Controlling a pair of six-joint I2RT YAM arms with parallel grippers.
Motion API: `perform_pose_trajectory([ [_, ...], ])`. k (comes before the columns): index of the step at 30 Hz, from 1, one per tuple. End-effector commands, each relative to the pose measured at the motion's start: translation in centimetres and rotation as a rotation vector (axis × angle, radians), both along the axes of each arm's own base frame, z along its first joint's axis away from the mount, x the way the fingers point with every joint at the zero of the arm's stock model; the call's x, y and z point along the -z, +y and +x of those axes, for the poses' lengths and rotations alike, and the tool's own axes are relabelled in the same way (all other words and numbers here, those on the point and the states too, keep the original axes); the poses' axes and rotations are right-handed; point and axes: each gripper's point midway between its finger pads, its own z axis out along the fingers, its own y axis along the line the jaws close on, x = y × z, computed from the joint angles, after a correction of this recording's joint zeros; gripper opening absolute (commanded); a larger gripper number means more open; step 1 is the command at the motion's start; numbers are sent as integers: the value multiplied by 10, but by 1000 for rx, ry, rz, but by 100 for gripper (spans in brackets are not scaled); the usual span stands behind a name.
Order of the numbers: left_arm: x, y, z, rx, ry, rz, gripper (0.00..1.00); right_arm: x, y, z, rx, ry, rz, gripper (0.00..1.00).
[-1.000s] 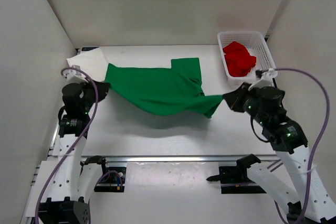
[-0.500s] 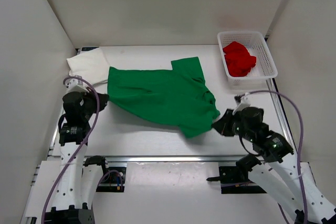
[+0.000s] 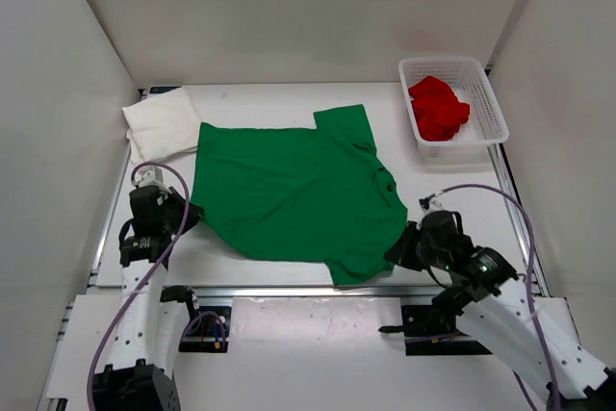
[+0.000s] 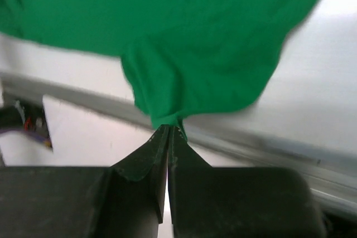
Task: Fold and stack the t-shirts
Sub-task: Fold the flattened tshirt in 1/3 of the way
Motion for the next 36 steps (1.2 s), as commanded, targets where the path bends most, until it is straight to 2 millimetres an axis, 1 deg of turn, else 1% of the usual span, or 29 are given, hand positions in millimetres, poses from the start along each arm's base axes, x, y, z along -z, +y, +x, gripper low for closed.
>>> perform_pose_trajectory([
  [1,0,8,15,-56,-32,-75,0,-12,9,53,1,-112,-15,0],
  [2,6,13,17,-83,-24,-86,0,-18,4,71,13,-153,1,0],
  [3,6,18,22,-106,-28,-94,0,-18,-3,88,28,-157,14,0],
  [4,10,22,25,-133,-28,-106,0,-12,-19,104,72,-154,-5,0],
  [5,20,26,24,-161,-1,-127,0,-10,-19,114,76,-152,18,0],
  [6,26,33,26,-197,12,-143,0,-15,-29,126,113,-176,21,0],
  [7,30,35,28,-209,5,-165,0,-14,-34,135,117,-180,1,0],
  [8,37,39,27,-248,17,-193,0,-11,-37,146,146,-181,-18,0],
  [9,41,43,30,-268,23,-200,0,-16,-36,155,140,-210,-28,0],
  [11,42,43,37,-295,24,-206,0,-12,-39,174,158,-185,-48,0],
  [13,46,44,46,-312,39,-200,0,-14,-41,190,169,-191,-30,0],
  [14,41,44,53,-313,18,-202,0,-13,-42,197,181,-184,-22,0],
  [15,45,45,56,-316,33,-207,0,-9,-42,201,185,-174,-30,0],
  [17,48,45,63,-316,36,-212,0,-25,-46,219,193,-210,-23,0],
  [18,48,51,68,-329,44,-204,0,-21,-46,223,199,-201,-33,0],
  [20,56,52,74,-334,63,-189,0,-31,-45,239,195,-220,-47,0],
  [22,58,51,79,-328,65,-192,0,-32,-39,251,183,-222,-40,0],
  [24,54,52,87,-328,60,-193,0,-26,-33,266,170,-198,-44,0],
  [25,60,52,89,-329,76,-193,0,-26,-36,272,177,-201,-39,0],
  [26,61,50,94,-319,81,-185,0,-23,-31,277,167,-191,-40,0],
  [27,57,51,99,-315,78,-175,0,-21,-32,282,167,-186,-43,0],
  [28,61,50,103,-316,90,-170,0,-22,-33,287,169,-194,-45,0],
  [29,68,51,103,-315,113,-173,0,-16,-33,291,173,-180,-55,1],
  [30,67,52,106,-313,113,-177,0,-11,-31,294,165,-164,-55,0],
  [32,74,52,112,-305,125,-194,0,-7,-30,302,161,-160,-56,0],
  [33,76,55,112,-316,129,-203,0,-1,-30,302,158,-146,-60,0],
  [34,75,56,114,-322,120,-209,0,1,-27,304,152,-145,-56,0],
  [35,73,59,116,-323,96,-215,0,-1,-33,310,176,-157,-49,0],
  [36,71,60,118,-330,83,-227,1,-2,-30,311,174,-159,-36,0],
])
